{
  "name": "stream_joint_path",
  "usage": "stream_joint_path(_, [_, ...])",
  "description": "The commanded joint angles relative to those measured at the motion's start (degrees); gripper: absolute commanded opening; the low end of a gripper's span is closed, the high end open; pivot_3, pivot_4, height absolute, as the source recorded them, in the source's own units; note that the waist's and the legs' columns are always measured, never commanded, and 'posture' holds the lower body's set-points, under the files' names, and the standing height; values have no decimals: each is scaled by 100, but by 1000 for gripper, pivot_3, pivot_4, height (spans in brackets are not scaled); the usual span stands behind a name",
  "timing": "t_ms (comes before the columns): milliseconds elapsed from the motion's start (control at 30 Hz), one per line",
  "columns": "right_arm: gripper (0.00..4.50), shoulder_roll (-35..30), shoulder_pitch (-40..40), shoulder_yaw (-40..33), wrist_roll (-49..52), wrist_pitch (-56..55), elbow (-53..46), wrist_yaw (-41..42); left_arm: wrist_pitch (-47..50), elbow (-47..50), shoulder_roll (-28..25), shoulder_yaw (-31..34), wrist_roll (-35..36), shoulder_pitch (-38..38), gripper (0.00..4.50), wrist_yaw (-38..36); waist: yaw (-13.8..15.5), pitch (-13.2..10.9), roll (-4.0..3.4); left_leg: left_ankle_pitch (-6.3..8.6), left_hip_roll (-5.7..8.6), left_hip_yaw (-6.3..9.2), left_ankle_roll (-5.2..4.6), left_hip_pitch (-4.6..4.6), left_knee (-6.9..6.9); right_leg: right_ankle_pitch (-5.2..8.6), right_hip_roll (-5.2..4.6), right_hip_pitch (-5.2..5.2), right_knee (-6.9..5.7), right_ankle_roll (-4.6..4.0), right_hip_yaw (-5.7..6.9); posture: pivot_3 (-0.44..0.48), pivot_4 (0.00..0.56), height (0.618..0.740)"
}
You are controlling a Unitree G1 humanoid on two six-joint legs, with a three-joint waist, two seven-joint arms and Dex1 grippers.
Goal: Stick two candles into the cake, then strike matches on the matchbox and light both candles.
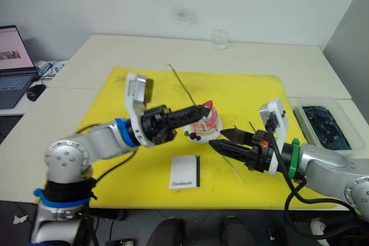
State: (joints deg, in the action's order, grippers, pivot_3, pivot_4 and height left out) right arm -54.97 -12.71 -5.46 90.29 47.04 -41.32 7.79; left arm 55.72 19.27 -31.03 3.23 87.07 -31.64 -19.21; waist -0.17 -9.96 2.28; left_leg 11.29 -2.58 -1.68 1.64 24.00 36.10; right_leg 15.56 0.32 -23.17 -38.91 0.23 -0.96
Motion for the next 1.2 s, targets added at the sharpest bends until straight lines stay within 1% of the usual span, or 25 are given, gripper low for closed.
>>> stream_joint_path(33, [3790, -136, -285, 25, -993, -68, -175, 523, -440, -142, -479, 24, -1285, -252, 0, -820, -1, 0, 0, 0, -1, -1, 0, 0, -2, 1, 0, -1, 1, -1, 0, 0, 150, 740])
stream_joint_path(67, [4177, -146, -347, 64, -1216, -75, -178, 635, -608, -237, -589, -20, -1655, -291, 0, -1014, -3, 0, -1, 0, -1, -3, 0, 0, -3, 2, 2, -3, 3, -3, -1, 0, 150, 740])
stream_joint_path(100, [4443, -150, -401, 101, -1412, -77, -184, 739, -836, -318, -688, -109, -2096, -315, 0, -1204, -1, 0, 0, 1, 0, -4, 1, 1, -5, 3, 2, -4, 4, -5, -1, 0, 150, 740])
stream_joint_path(167, [4443, -117, -527, 212, -1761, -67, -195, 898, -1278, -527, -759, -254, -2834, -312, 0, -1550, 2, -1, -1, 1, -4, -2, 1, 4, -8, 6, 2, -5, 8, -10, 2, 0, 150, 740])
stream_joint_path(233, [4443, -40, -651, 352, -2053, -57, -213, 983, -1706, -770, -692, -390, -3447, -264, 0, -1806, 5, -1, -1, 1, -10, -3, 1, 7, -11, 7, 0, -7, 11, -12, 1, 0, 150, 740])
stream_joint_path(333, [4443, 79, -753, 622, -2602, -44, -260, 1010, -2133, -1066, -506, -522, -4031, -150, 0, -2098, 5, -1, -1, 1, -14, -2, 1, 21, -11, 7, -3, -13, 18, -12, 4, 0, 150, 740])
stream_joint_path(533, [4443, 325, -716, 926, -3313, 33, -408, 985, -2718, -1492, -203, -662, -4853, -60, 0, -2547, 3, -1, -1, 1, -17, -1, 1, 38, -8, 6, -25, -24, 20, -7, 8, 0, 150, 740])
stream_joint_path(800, [4443, 599, -626, 970, -3660, 259, -580, 974, -2992, -1869, 270, -616, -5337, -96, 0, -2695, 2, -1, -1, 1, -16, 0, 1, 40, -5, 4, -25, -25, 16, -3, 10, 0, 150, 740])
stream_joint_path(1200, [4443, 766, -496, 931, -3904, 463, -702, 1069, -3234, -2200, 694, -604, -5810, -246, 0, -2790, 0, -1, -1, 1, -14, 0, 0, 39, -4, 3, -21, -24, 11, -2, 11, 0, 150, 740])
